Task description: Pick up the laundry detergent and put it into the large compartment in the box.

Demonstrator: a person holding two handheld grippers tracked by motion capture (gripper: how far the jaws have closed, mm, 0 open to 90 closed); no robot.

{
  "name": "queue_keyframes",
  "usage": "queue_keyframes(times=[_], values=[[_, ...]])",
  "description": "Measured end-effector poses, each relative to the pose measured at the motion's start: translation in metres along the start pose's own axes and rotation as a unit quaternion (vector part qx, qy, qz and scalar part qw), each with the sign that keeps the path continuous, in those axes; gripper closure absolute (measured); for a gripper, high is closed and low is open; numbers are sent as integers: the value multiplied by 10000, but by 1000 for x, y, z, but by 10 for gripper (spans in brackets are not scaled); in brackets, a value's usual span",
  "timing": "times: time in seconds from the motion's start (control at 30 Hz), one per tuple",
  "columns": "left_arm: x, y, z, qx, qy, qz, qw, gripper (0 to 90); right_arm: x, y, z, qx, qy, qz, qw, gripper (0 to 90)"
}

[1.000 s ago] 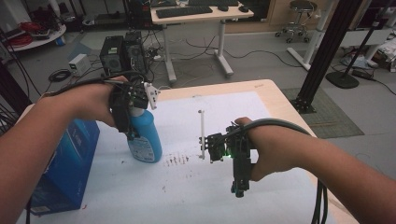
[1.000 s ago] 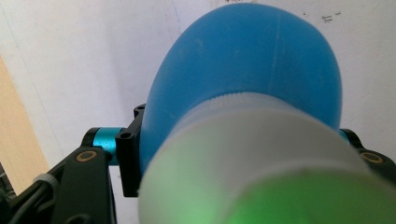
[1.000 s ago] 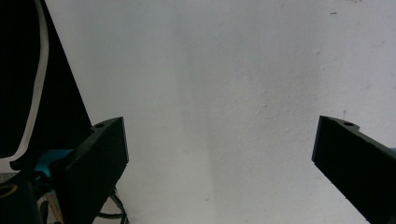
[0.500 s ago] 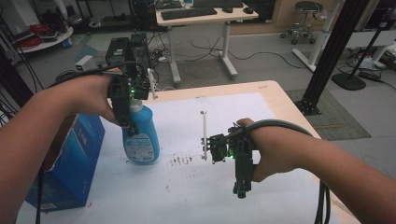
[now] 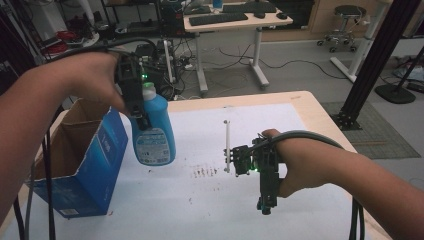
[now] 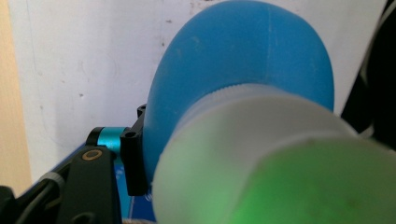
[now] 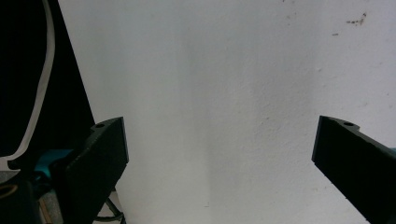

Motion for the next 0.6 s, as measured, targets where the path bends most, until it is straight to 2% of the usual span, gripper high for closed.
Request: queue_keyframes(times=[0.03,0.1,0.13,0.2,0.23,0.33,0.4,0.43,0.6], values=[[0,-2,-5,2,-1,-66,10000,368,0,-1,0,-1,-5,-76,10000,27],[0,-2,-5,2,-1,-66,10000,368,-1,0,-1,-3,0,-54,10000,26],[2,-7,-20,-23,42,-232,9997,369,-3,0,-2,8,-4,-90,10000,26],[3,-9,-30,-66,58,-359,9993,369,-5,0,-3,2,-12,-125,9999,26],[3,-9,-30,-66,58,-359,9993,369,-5,0,-3,2,-12,-125,9999,26],[9,-9,-50,-151,16,-704,9974,369,-9,0,-4,-4,-17,-211,9998,26],[9,-9,-50,-151,16,-704,9974,369,-10,1,-4,-4,-33,-185,9998,26],[14,-9,-64,-208,-55,-969,9951,369,-11,0,-3,-17,-19,-270,9996,26],[25,-9,-86,-287,-130,-1371,9901,369,-11,0,-2,-33,-2,-301,9995,26]])
Point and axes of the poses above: each handheld gripper's, and its own axes: z roughly forward along the jaws, x roughly out of its underside, y roughly to its left, the point moved 9 cm from there along z, roughly forward along the jaws, and after that the axes turned 14 degrees about -y, right-handed, at the moved point
